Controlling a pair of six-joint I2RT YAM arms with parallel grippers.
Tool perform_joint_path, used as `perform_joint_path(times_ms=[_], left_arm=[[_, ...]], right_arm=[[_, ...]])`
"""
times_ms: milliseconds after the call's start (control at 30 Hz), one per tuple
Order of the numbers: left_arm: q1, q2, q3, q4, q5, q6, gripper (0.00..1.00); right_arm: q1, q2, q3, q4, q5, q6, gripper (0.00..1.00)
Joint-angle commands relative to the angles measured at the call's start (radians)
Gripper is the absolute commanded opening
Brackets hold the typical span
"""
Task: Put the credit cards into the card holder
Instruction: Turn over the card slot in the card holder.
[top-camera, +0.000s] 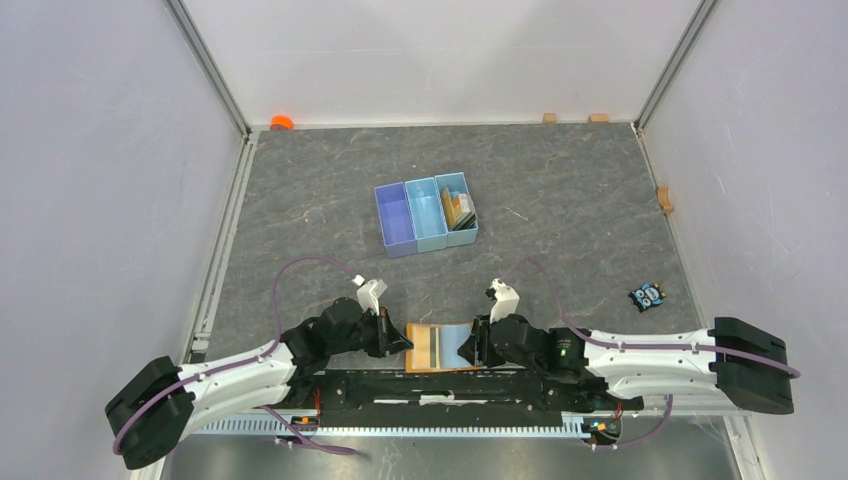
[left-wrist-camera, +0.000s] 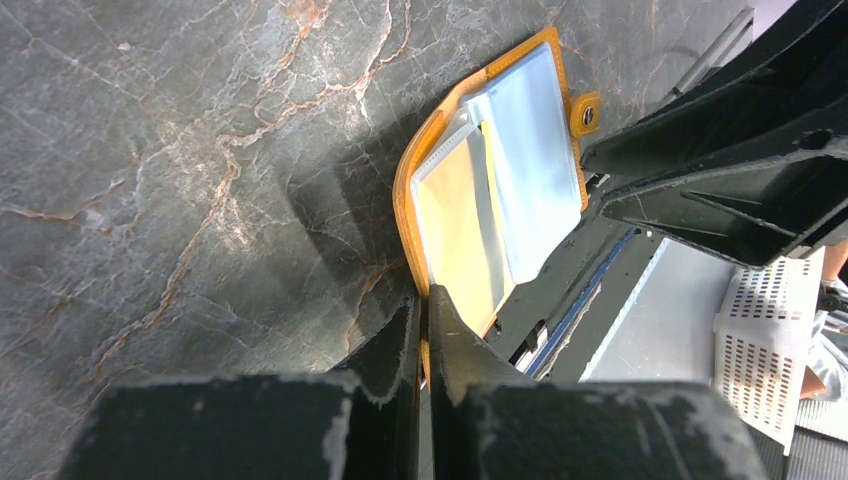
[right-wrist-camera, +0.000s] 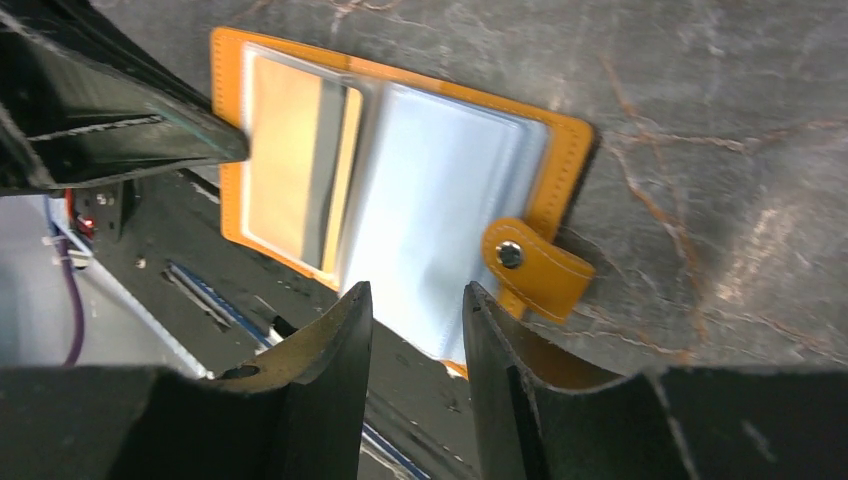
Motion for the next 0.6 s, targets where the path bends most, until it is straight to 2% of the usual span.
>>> perform_joint_path(times_ms=[0, 567], left_arm=[[0.002, -0.002, -0.002, 0.004, -0.018, -0.022, 0.02], [0.002, -0.002, -0.002, 0.004, -0.013, -0.022, 0.02]], right_arm=[[0.004, -0.027, -0.017, -0.037, 0.045, 0.033, 0.44], [0.004, -0.010, -0.020, 0.044, 0.030, 0.032, 0.39]])
